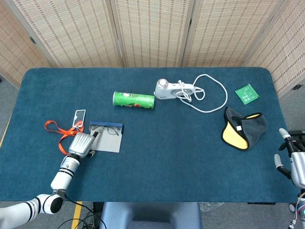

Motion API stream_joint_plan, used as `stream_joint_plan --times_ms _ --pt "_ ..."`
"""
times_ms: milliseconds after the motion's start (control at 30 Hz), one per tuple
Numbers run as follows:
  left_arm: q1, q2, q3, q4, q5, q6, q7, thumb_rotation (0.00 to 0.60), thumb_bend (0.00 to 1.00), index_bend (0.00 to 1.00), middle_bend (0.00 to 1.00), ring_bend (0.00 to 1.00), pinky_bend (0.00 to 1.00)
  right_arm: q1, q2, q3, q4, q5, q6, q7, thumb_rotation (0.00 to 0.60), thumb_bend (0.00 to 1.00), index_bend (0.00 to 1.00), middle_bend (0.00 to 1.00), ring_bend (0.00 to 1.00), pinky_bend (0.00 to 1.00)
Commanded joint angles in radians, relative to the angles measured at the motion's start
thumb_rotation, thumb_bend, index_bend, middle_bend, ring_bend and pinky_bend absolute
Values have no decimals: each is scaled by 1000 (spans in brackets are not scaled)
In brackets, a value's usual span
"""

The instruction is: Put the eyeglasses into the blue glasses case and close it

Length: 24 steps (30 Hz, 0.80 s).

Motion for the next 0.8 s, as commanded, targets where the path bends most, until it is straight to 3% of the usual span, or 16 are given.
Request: stream_joint_plan --times_ms 33,433,800 --pt "-3 -9 -4 15 3 2 -12 600 245 25 1000 1000 1000 -1 0 0 0 0 2 0 600 458 89 487 387 239" --pt "-3 -95 -29 164 80 56 -158 600 245 49 1000 1000 1000 -11 1 0 2 -1 15 6 600 458 89 488 389 239" --pt "-17 -117 -62 221 103 69 -219 600 244 79 1000 1000 1000 -12 2 2 1 4 14 4 600 458 89 489 389 239"
